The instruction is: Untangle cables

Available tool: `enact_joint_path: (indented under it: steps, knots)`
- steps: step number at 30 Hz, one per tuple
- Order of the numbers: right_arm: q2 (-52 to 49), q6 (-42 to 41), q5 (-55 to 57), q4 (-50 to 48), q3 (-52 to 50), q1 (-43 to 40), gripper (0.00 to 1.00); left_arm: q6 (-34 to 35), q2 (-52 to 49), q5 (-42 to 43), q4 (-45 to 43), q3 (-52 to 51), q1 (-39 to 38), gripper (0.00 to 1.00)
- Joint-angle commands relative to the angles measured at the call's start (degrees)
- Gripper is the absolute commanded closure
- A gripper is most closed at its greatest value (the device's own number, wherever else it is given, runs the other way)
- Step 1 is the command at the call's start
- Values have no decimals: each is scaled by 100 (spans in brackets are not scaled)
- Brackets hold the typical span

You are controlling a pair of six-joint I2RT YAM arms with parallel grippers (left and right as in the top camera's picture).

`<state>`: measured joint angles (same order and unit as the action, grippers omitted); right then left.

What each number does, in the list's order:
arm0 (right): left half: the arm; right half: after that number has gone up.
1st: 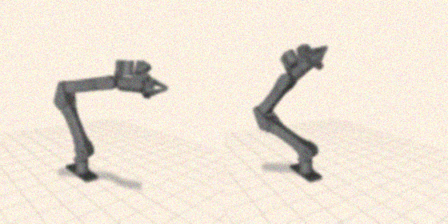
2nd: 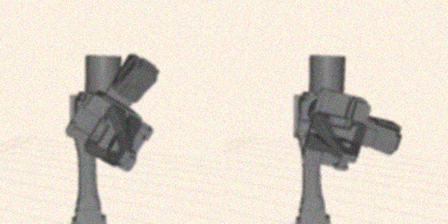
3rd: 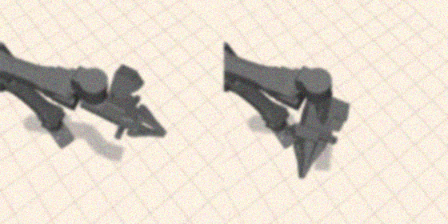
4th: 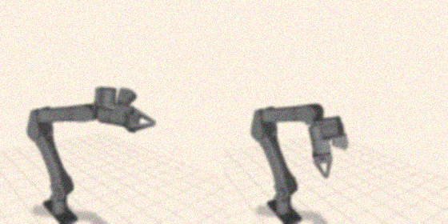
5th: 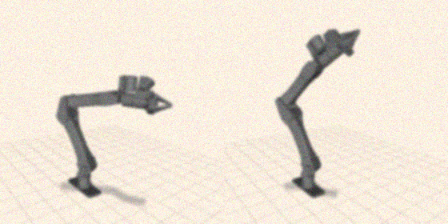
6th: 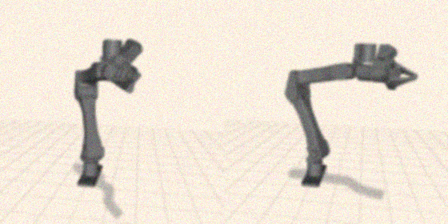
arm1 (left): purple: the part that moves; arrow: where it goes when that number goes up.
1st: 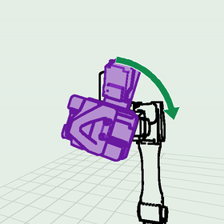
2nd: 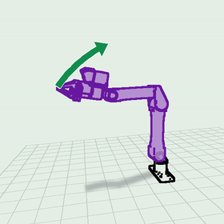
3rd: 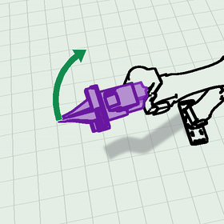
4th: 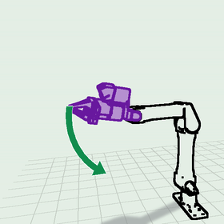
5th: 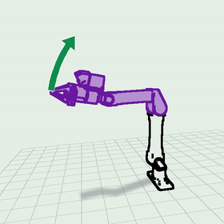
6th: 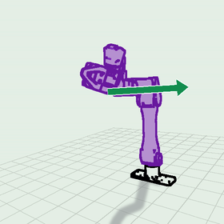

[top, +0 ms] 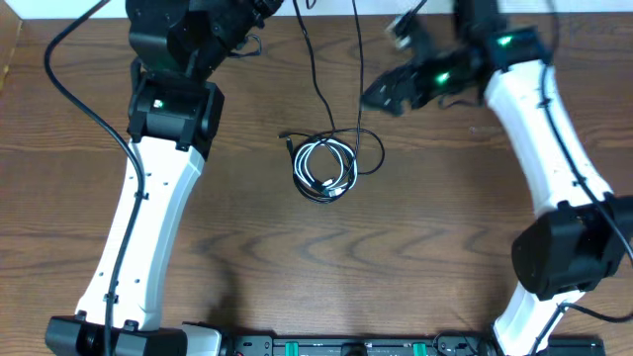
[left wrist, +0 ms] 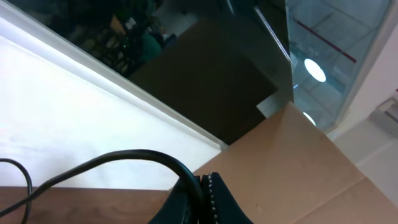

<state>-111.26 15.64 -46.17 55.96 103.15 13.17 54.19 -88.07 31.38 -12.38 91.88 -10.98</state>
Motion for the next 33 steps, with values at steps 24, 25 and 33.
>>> enact_joint_path:
  steps: [24, 25, 33]
  knots:
    - [-573, -105, 562, -3786, -1917, 1016, 39, 57, 133, 660, -28, 109, 262, 93]
    - [-592, -162, 577, -3768, -1917, 1003, 44, 55, 133, 658, -28, 111, 262, 93]
    - [-455, -1462, 553, -3641, -1917, 706, 84, -9, 131, 658, -20, 109, 262, 93]
